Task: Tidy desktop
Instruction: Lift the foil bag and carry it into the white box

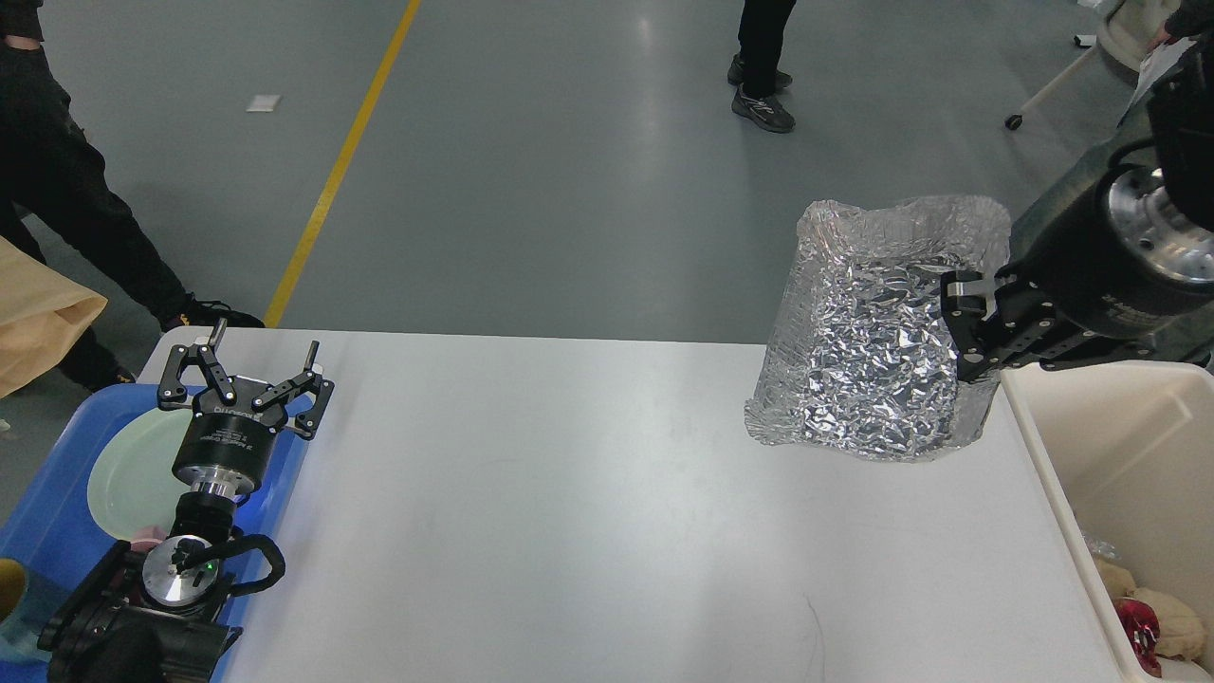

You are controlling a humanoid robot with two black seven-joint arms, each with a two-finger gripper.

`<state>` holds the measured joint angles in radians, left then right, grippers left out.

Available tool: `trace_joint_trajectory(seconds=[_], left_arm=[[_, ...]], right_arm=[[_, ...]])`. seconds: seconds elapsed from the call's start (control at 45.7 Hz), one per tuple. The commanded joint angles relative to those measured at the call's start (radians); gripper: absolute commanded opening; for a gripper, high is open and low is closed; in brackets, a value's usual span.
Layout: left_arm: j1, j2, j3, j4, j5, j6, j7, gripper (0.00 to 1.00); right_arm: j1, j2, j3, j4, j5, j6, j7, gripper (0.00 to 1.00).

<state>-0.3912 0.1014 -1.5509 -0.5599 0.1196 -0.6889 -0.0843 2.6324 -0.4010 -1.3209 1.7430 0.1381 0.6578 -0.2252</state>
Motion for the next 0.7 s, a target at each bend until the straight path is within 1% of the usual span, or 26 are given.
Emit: trace_joint_trajectory(seconds=[0.0,0.241,0.504,0.569,0.613,0.679], left_arm=[[0.000,0.000,0.000,0.000,0.000,0.000,0.000,0.96],[0.000,0.000,0.000,-0.002,0.000,0.000,0.000,0.96],[0.000,0.000,0.000,-0.002,0.000,-0.001,0.000,0.96],[0.000,0.000,0.000,0.000,0.000,-0.001,0.000,0.96],[0.000,-0.002,0.000,0.000,0.000,-0.001,0.000,0.96],[0.000,-0.002,0.000,0.000,0.000,-0.001,0.000,0.96]], right_arm=[[0.005,-0.013,-0.018,-0.002,0.001,-0.010,0.001,0.00],[-0.003,-0.032,-0.127,-0.023,0.011,-0.059,0.001,0.00],[-0.009,-0.038,-0.248,-0.057,0.012,-0.170,0.001,0.00],[-0.040,-0.067,-0.273,-0.066,0.012,-0.204,0.001,0.00],[-0.063,-0.107,-0.284,-0.074,0.011,-0.227,0.001,0.00],[-0.109,-0.182,-0.293,-0.124,0.011,-0.251,-0.003,0.00]])
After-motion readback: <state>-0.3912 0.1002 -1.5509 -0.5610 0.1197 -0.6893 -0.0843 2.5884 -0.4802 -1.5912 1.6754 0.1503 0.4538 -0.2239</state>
